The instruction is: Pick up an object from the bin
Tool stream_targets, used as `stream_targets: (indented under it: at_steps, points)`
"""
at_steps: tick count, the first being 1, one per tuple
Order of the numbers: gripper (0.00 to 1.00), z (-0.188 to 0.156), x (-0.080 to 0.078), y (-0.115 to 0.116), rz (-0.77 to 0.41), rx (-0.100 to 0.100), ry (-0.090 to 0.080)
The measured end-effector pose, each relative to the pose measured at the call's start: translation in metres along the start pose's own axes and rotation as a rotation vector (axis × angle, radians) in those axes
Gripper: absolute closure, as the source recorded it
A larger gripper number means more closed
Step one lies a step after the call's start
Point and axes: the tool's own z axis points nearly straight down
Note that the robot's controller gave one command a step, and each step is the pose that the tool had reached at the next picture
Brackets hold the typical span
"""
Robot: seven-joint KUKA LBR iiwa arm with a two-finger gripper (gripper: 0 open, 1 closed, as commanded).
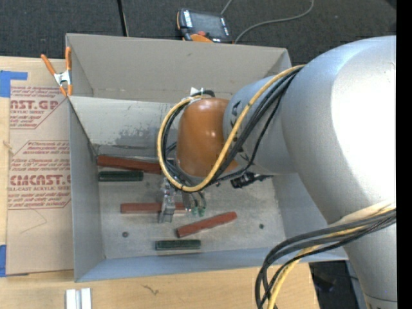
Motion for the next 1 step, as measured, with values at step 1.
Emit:
stream_targets:
  at_steps: [1]
  points:
    - [1.00, -0.1344, -0.0158, -0.0215, 0.001, -0.001, -0.009]
